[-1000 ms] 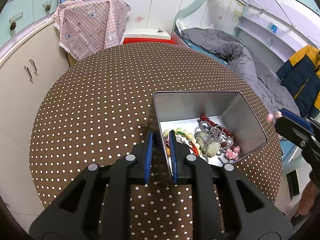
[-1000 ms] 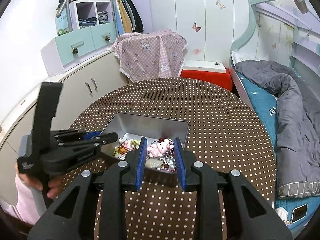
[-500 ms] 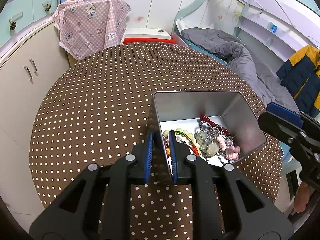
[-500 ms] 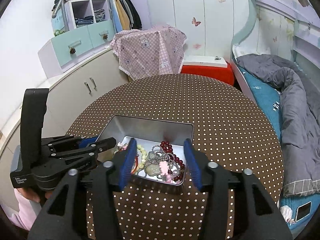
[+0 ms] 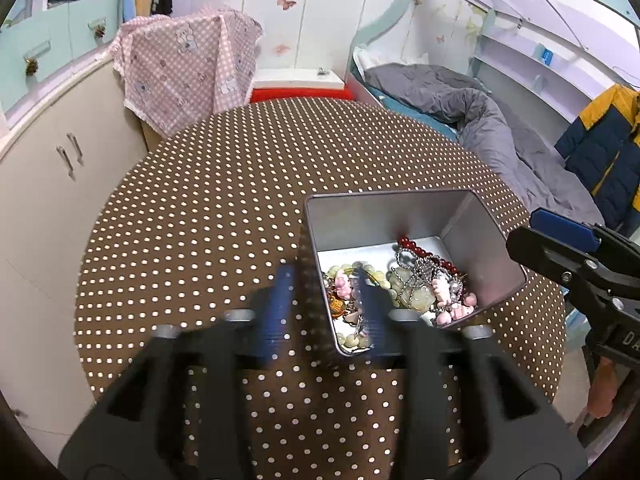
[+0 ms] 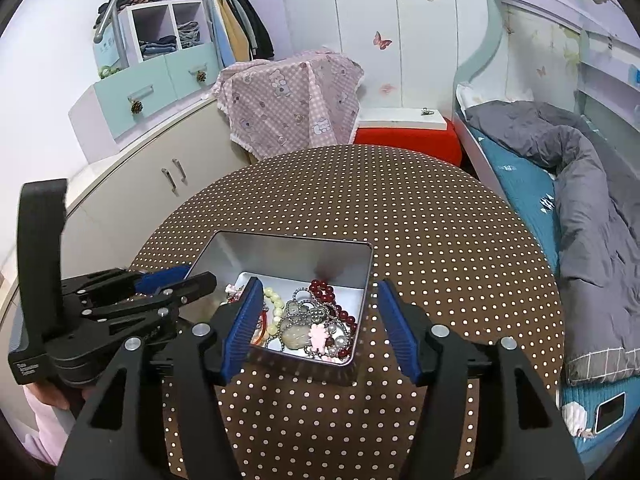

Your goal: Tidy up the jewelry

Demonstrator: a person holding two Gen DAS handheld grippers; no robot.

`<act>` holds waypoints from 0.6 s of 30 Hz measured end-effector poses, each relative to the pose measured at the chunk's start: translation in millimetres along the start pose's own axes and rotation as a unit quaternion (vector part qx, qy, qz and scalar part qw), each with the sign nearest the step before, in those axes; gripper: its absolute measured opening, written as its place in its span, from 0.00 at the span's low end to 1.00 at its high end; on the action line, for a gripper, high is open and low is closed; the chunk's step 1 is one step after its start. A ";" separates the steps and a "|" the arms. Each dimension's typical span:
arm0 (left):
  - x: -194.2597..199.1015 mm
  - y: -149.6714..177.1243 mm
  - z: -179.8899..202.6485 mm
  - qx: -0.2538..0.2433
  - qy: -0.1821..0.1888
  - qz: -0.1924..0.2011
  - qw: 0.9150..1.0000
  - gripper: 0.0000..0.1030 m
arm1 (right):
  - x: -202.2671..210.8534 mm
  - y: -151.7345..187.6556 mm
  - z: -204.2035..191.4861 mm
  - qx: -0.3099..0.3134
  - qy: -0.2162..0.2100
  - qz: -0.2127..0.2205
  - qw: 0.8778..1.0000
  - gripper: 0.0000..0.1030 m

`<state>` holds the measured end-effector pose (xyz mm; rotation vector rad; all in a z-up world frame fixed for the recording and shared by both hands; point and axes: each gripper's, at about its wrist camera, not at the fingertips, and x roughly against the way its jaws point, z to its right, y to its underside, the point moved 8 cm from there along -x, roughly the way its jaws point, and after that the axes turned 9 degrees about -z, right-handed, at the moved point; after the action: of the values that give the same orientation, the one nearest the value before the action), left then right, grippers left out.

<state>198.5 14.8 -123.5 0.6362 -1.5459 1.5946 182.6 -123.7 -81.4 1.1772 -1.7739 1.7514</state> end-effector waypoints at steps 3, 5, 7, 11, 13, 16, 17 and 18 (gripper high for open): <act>14.1 0.2 1.9 -0.004 -0.004 0.019 1.000 0.56 | 5.4 0.5 1.6 -0.003 0.001 0.006 1.000 0.59; 23.3 1.7 4.4 -0.006 -0.003 0.027 1.000 0.56 | 9.8 0.8 2.6 -0.006 0.002 0.011 1.000 0.62; 29.7 1.9 6.6 -0.008 -0.006 0.033 0.999 0.57 | 14.7 1.0 3.3 -0.007 0.004 0.017 1.000 0.65; 40.8 2.7 11.6 -0.008 -0.008 0.039 0.999 0.63 | 25.2 2.8 3.3 -0.007 0.011 0.029 0.999 0.74; 45.4 2.0 15.0 -0.004 -0.007 0.040 0.999 0.64 | 32.4 4.3 3.5 -0.006 0.018 0.037 0.999 0.77; 56.4 0.9 19.9 -0.007 -0.010 0.048 0.999 0.65 | 44.2 4.8 2.4 -0.003 0.028 0.050 0.998 0.83; 61.2 0.9 22.0 -0.007 -0.012 0.051 0.999 0.66 | 48.6 4.7 2.6 -0.002 0.033 0.057 0.998 0.85; 64.6 0.2 24.3 -0.007 -0.014 0.054 0.998 0.67 | 51.8 4.6 2.6 -0.001 0.036 0.061 0.997 0.86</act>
<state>158.7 4.2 -68.2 0.5775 -1.6347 1.6589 150.0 -141.8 -45.0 1.0104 -1.8398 1.8354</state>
